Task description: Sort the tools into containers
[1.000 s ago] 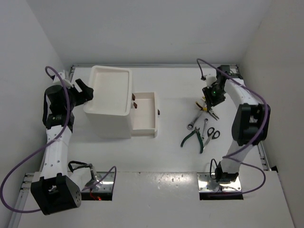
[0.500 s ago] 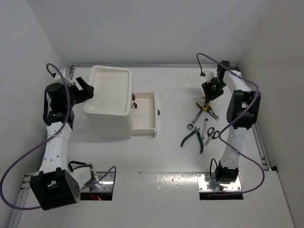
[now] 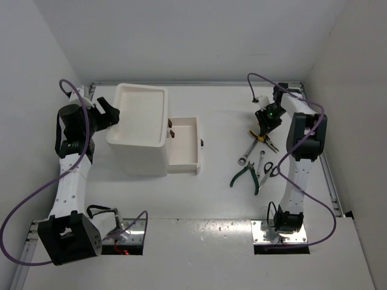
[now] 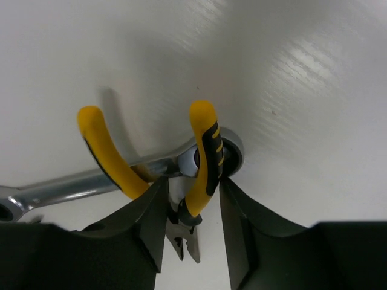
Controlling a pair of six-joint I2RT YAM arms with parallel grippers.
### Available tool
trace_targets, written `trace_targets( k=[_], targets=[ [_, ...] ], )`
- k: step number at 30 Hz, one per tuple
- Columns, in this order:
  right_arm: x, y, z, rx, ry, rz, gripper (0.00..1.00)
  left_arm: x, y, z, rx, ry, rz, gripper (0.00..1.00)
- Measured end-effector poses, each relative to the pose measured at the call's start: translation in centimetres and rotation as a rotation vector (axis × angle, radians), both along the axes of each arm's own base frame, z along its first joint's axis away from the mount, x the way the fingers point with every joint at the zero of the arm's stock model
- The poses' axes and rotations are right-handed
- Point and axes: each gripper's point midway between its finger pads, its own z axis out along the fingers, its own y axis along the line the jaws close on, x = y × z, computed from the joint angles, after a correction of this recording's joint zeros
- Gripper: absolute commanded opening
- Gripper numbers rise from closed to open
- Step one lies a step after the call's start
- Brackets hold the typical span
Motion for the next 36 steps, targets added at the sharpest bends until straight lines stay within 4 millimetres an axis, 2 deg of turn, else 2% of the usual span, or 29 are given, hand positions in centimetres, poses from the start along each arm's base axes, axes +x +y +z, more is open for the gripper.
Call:
trace_targets(
  k=[3,4,5,6,13,16,18,21,23,25,27,29,30,36],
  targets=[
    [0.0,-0.2,-0.6,-0.012,0.011,-0.003,0.29,0.0,0.0,0.0,0.0,-0.001,0.0,0.85],
    [0.1,-0.3,-0.7,-0.014,0.007,-0.003,0.23,0.0,0.0,0.0,0.0,0.0,0.0,0.85],
    [0.2,-0.4,-0.7,-0.014,0.006,-0.009,0.02,0.0,0.0,0.0,0.0,-0.001,0.0,0.85],
    [0.2,-0.5,-0.7,-0.017,0.006,-0.012,0.0,0.0,0.0,0.0,0.0,0.0,0.0,0.85],
    [0.1,-0.2,-0.3,0.001,-0.002,-0.068,0.0,0.0,0.0,0.1,0.002,-0.004,0.001,0.85],
    [-0.2,1.2,1.7,0.072,-0.016,-0.132,0.0,0.0,0.1,0.1,0.004,-0.009,0.005,0.85],
    [0.1,2.6,4.4,0.151,-0.048,-0.188,0.0,0.0,0.1,0.2,0.006,-0.015,0.007,0.85],
    [0.6,5.9,10.1,0.328,-0.119,-0.278,0.0,-0.1,0.2,0.2,0.009,-0.019,0.014,0.85],
    [0.5,8.1,12.7,0.431,-0.152,-0.32,0.0,-0.1,0.2,0.2,0.009,-0.02,0.017,0.85],
    [-0.2,11.2,15.0,0.551,-0.169,-0.383,0.0,-0.1,0.2,0.2,0.006,-0.025,0.022,0.87],
    [-1.3,14.5,16.1,0.672,-0.163,-0.445,0.0,-0.1,0.3,0.2,0.001,-0.026,0.027,0.87],
    [-2.8,17.7,16.5,0.768,-0.107,-0.504,0.0,-0.1,0.3,0.3,-0.001,-0.032,0.031,0.87],
    [-3.5,20.0,16.6,0.816,-0.051,-0.533,0.0,-0.1,0.3,0.3,-0.003,-0.033,0.032,0.87],
    [-3.4,27.7,17.8,0.944,0.061,-0.568,0.0,-0.1,0.3,0.3,-0.017,-0.036,0.037,0.87]
  ],
)
